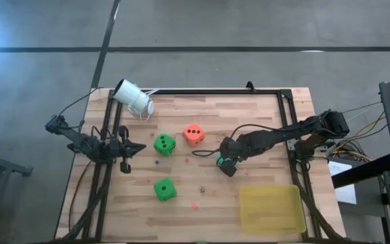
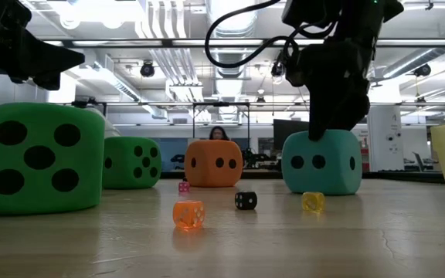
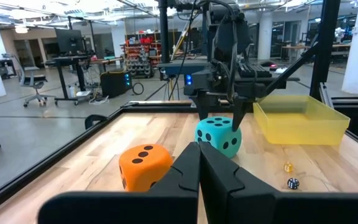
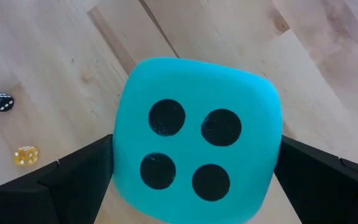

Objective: Pick & Place Dice
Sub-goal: Put the large blue die into the yellow bin

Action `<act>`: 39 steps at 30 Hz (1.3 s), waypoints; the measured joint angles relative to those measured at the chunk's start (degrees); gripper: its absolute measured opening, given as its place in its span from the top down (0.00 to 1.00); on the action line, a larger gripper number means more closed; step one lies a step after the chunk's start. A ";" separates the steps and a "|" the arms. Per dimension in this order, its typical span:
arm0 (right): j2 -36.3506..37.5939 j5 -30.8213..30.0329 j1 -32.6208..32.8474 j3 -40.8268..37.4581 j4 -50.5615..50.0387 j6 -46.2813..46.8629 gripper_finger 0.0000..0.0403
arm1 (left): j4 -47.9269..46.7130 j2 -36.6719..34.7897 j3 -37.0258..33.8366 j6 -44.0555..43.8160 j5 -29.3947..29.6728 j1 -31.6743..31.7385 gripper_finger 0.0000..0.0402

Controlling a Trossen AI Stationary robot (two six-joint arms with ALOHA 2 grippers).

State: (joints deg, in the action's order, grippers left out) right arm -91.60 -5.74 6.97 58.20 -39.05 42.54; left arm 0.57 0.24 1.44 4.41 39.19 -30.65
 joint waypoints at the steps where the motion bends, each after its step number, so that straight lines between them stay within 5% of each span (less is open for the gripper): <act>1: 0.06 0.15 -0.07 -0.03 0.05 0.31 0.01 | 0.00 0.01 0.00 0.00 0.01 0.01 0.99; 6: 0.20 0.55 -0.12 -0.20 0.33 0.88 0.04 | 0.00 0.01 -0.01 0.01 0.01 0.02 0.99; 15: 0.22 1.00 -0.14 -0.20 0.15 4.33 0.25 | 0.00 0.01 -0.01 0.02 0.00 0.02 0.99; 39: 0.25 0.41 -0.10 -0.14 0.97 -6.49 0.27 | 0.00 0.01 -0.01 0.01 -0.01 0.00 0.99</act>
State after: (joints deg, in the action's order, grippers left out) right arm -91.35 -5.32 6.87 58.06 -38.09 36.05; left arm 0.57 0.25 1.43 4.42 39.18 -30.64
